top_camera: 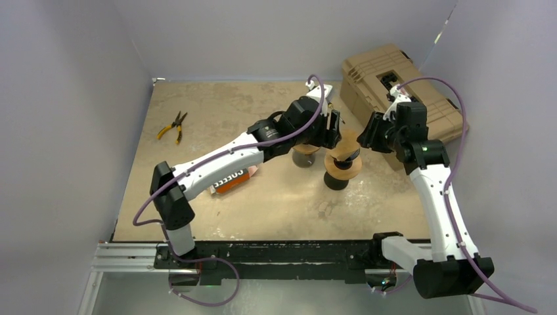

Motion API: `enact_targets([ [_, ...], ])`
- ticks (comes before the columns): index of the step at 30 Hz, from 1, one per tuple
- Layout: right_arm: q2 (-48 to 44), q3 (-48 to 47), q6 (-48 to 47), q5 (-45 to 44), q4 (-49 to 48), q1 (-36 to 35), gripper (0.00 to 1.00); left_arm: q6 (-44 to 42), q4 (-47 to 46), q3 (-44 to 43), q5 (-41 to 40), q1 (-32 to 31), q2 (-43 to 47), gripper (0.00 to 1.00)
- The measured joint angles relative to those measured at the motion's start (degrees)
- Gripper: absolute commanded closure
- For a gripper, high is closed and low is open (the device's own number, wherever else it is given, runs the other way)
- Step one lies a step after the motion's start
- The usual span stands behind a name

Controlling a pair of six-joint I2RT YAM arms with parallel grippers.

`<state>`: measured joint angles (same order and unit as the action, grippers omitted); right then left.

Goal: Place the coffee filter in the dripper
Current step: Reset both arms

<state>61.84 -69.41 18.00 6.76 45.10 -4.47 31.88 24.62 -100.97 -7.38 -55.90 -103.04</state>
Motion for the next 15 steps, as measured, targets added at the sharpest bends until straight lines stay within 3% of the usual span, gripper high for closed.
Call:
enact_targets([
  [9,-0.7,0.2,0.1,-0.2,0.4,0.0,0.57,-0.5,-0.2,1.7,-2.9,0.2,7.1,0.3],
  [12,-1.2,0.2,0.1,-0.2,0.5,0.0,0.5,-1.1,-0.2,2.8,-3.7,0.9,9.2,0.28],
  [15,-1.9,-0.3,0.0,-0.1,0.7,0.0,0.38,-1.4,0.1,4.3,-4.5,2.2,10.8,0.25],
])
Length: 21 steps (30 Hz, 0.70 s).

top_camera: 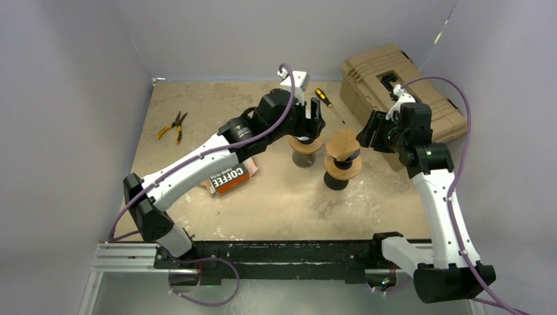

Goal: Place the coffee filter in the dripper
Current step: Reset both arms

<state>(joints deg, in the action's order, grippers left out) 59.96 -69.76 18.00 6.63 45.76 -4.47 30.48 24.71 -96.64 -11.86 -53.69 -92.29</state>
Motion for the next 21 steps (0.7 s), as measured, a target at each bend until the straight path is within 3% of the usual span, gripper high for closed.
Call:
enact_targets([
  [3,-0.9,-1.7,0.0,-0.1,-0.1,0.0,0.27,-0.3,0.3,2.6,-0.5,2.0,1.6,0.2],
  [11,-5.7,-3.6,0.8,-3.3,-2.8,0.0,0.14,-1.4,1.6,12.6,-2.4,8.8,10.3,0.07],
  [17,-10.1,0.7,3.0,-8.5,-5.6,0.0,0.02,-1.6,2.7,22.4,-5.0,14.7,20.7,0.03],
  [21,-12.4,6.2,4.9,-12.5,-7.0,0.0,0.01,-1.5,3.2,30.8,-7.8,18.7,26.7,0.01],
])
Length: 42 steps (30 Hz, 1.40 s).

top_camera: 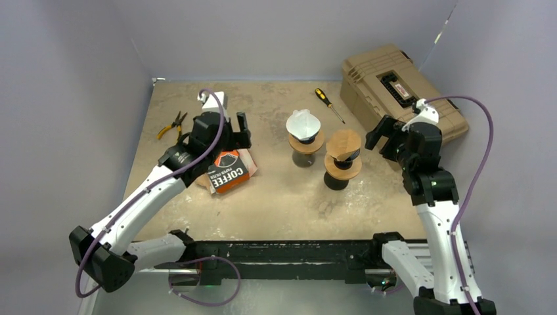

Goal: Place the coffee filter in the dripper
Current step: Reset both arms

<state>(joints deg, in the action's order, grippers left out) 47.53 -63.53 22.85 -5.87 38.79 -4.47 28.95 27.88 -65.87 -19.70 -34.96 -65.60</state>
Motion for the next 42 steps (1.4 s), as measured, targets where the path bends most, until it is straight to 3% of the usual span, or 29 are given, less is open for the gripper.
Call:
enact_targets([
  [8,-4.6,12.0,4.5,-5.0,-0.6,0.0,0.01,1.0,-0.1,15.0,-7.3,3.0,6.4,0.01],
  [19,-9.8,21.2,12.4,-8.7,-8.2,0.0,0.01,3.0,-7.3,25.9,-18.5,3.1,12.8,0.01],
  [31,-8.8,37.0,11.7,-18.1,-25.5,0.0,0.01,-0.3,-22.5,37.5,-28.2,3.1,11.9,0.01],
  [42,-4.7,49.5,0.3,-24.4,-54.7,0.0,0.01,-14.0,-46.3,48.0,-32.4,6.4,6.6,0.01],
])
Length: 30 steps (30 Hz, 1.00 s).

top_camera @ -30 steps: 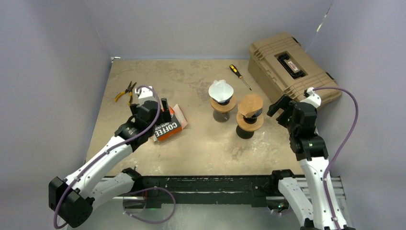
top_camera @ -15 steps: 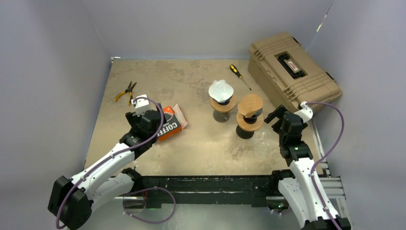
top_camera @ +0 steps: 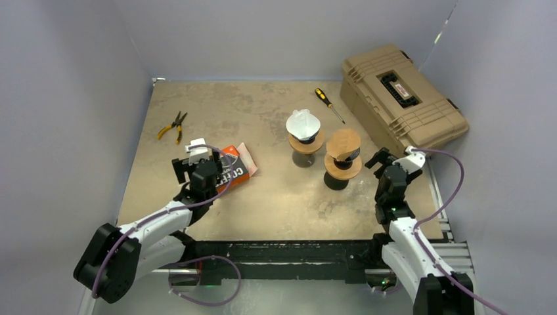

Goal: Place the coffee filter in the dripper
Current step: Reset both arms

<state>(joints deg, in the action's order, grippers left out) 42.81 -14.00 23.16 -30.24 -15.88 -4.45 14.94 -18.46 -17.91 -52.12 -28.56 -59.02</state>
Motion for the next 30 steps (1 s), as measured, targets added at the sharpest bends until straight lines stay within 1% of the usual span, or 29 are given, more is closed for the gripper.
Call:
enact_targets([
  [3,1.0,5.3,-2.2,1.3,-10.4,0.0,0.01,-5.0,-9.9,2.8,1.1,1.8,-3.0,0.01],
  [6,4.5,9.6,-4.4,3.0,-21.7,0.0,0.01,-8.7,-18.1,4.5,3.9,4.8,-8.3,0.01],
  [11,15.7,10.8,-10.3,6.4,-38.8,0.0,0.01,-12.7,-29.2,6.2,10.7,8.6,-17.0,0.01],
  [14,23.1,10.8,-14.6,9.4,-49.4,0.0,0.01,-15.0,-35.2,5.9,14.8,10.2,-20.5,0.01],
  [17,32.3,10.5,-18.0,13.2,-60.5,0.0,0.01,-17.0,-39.8,5.0,19.2,12.1,-23.9,0.01],
  [20,41.2,9.0,-19.6,15.9,-66.2,0.0,0.01,-18.3,-46.3,4.8,22.8,13.9,-28.0,0.01],
  [22,46.4,7.8,-20.2,16.6,-67.6,0.0,0.01,-18.6,-50.9,5.0,24.2,15.1,-31.6,0.01],
  [26,47.2,5.5,-21.3,18.3,-68.6,0.0,0.01,-18.5,-58.9,6.6,27.3,17.6,-35.9,0.01],
  [30,47.0,3.2,-22.4,19.8,-70.3,0.0,0.01,-17.8,-59.4,6.0,28.5,18.6,-36.1,0.01],
])
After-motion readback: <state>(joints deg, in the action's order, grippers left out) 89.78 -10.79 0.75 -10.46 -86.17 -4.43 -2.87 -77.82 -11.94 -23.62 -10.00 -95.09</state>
